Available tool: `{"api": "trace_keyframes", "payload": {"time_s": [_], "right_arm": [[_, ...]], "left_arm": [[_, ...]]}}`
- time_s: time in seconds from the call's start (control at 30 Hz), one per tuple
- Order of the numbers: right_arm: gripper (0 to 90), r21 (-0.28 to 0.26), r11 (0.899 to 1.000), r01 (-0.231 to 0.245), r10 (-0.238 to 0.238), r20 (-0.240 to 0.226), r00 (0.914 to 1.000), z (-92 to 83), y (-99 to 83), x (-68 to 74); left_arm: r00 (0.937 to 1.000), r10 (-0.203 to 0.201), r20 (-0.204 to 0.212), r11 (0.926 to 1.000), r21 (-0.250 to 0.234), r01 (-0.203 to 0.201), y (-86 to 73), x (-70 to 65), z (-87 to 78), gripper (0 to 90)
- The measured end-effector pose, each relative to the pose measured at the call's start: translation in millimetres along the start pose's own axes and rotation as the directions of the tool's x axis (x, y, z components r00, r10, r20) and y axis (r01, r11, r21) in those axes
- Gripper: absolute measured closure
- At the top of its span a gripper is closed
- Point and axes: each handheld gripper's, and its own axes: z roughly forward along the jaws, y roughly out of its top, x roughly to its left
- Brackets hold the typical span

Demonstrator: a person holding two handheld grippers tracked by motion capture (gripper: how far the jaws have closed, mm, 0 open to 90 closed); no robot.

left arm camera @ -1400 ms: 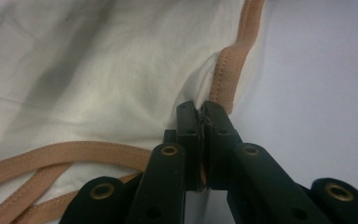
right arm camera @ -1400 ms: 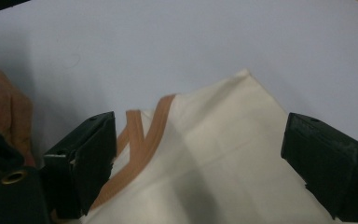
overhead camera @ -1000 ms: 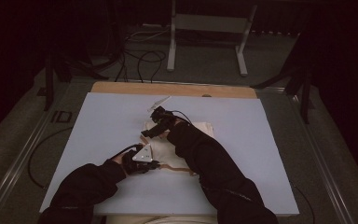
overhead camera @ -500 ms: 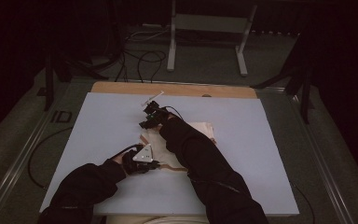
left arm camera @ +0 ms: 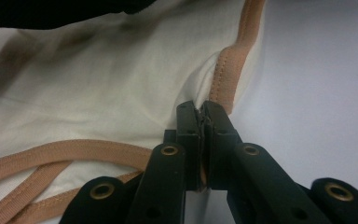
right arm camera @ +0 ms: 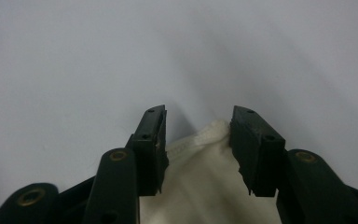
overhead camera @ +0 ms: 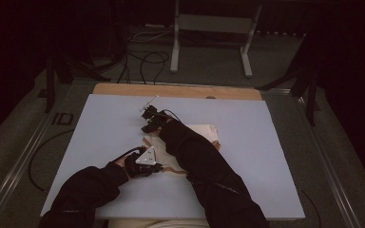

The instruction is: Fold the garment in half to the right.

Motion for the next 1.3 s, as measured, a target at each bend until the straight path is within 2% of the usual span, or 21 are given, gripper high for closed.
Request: {"api": "trace_keyframes", "payload": {"time_s": [0.13,0.37,0.63,0.83,1.0,1.03,1.3], "right_arm": [[66.9,0.023,0.999,0.048,-0.049,0.029,0.9984,1.5,-0.9,2.9],[86.9,0.041,0.998,0.055,-0.057,0.037,0.9977,-0.7,-1.2,0.4],[88.9,0.036,0.997,0.074,-0.075,0.024,0.9969,-6.0,-2.6,0.7],[89.1,0.005,0.997,0.072,-0.072,0.018,0.9972,-14.0,-3.7,-0.1],[89.1,-0.021,0.997,0.077,-0.077,0.023,0.9968,-21.6,-3.7,-0.6],[89.1,-0.029,0.997,0.077,-0.077,0.024,0.9968,-23.7,-3.5,-1.0],[89.1,-0.059,0.996,0.069,-0.067,0.036,0.9971,-40.4,-5.7,-6.3]], "left_arm": [[1.0000,0.001,0.001,1.0000,0.001,-0.001,0.3,0.1,0.1,88.0],[1.0000,-0.004,0.001,1.0000,-0.001,0.004,0.4,0.0,0.4,88.0],[0.9999,-0.010,0.010,0.9999,-0.013,0.011,1.0,1.0,-1.1,88.1],[1.0000,0.006,0.002,0.9994,-0.033,-0.006,5.0,1.5,-4.7,88.0],[0.9998,0.022,0.004,0.9993,-0.030,-0.021,7.3,2.9,-6.4,88.0],[0.9999,0.012,0.005,0.9992,-0.038,-0.011,7.8,2.4,-5.9,88.0],[0.9999,0.016,0.006,0.9991,-0.039,-0.015,14.2,3.2,-6.8,88.0]]}}
